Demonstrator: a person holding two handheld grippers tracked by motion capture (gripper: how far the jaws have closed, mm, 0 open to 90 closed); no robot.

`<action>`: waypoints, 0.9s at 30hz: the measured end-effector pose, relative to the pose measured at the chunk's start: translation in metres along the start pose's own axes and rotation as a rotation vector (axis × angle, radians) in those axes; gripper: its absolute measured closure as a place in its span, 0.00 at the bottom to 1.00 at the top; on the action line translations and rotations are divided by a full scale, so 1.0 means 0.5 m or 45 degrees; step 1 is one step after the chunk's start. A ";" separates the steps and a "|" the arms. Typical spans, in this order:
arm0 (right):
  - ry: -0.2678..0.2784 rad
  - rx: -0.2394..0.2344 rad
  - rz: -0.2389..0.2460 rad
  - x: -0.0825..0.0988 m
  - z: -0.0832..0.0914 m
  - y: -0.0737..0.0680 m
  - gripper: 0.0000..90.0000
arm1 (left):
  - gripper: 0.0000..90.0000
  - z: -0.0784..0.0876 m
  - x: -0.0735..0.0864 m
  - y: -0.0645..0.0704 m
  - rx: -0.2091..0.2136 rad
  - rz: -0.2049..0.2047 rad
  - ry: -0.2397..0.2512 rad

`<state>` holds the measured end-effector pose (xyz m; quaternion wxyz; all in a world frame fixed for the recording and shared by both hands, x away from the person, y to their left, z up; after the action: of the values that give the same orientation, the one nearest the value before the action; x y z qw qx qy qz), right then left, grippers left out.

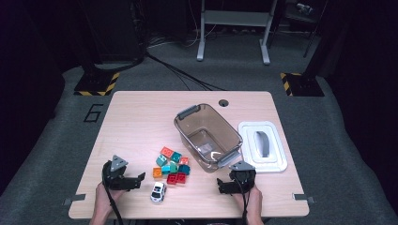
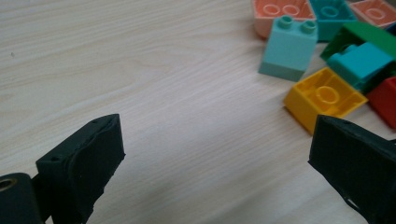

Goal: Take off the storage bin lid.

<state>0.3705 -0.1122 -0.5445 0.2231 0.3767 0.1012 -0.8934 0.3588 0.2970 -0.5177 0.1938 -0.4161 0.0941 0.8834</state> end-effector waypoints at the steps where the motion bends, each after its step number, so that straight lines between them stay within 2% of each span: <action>1: 0.000 0.000 0.000 0.000 0.000 0.000 0.00 | 0.03 0.006 -0.002 0.005 -0.001 -0.004 0.004; 2: 0.000 0.000 0.000 0.000 0.000 0.000 0.00 | 0.03 0.012 -0.003 0.010 0.020 -0.010 0.001; 4: 0.000 0.001 -0.001 0.000 0.000 0.000 0.00 | 0.04 0.021 -0.005 0.023 0.018 -0.003 0.036; 6: -0.001 0.005 -0.009 0.000 0.000 -0.001 0.00 | 0.04 0.029 -0.007 0.035 0.042 -0.002 0.048; 15: -0.001 0.008 -0.015 0.000 0.001 -0.001 0.00 | 0.05 0.040 -0.001 0.082 0.091 -0.001 0.051; 21: 0.003 0.009 -0.007 0.001 0.001 0.001 0.01 | 0.05 0.044 0.005 0.118 0.123 -0.034 0.037; 27: 0.003 0.009 -0.007 0.001 0.001 0.001 0.01 | 0.05 0.035 0.017 0.155 0.127 -0.064 0.003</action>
<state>0.3703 -0.1128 -0.5445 0.2193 0.3782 0.0995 -0.8939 0.3090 0.2350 -0.5125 0.2364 -0.4094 0.1277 0.8719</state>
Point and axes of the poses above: each handheld gripper's, and its own axes: z roughly backward along the jaws, x roughly out of its underside, y roughly to its right, the point moved 2 cm from there along -z, roughly forward along the jaws, and after that the axes turned 1 degree about -x, right-handed, at the moved point
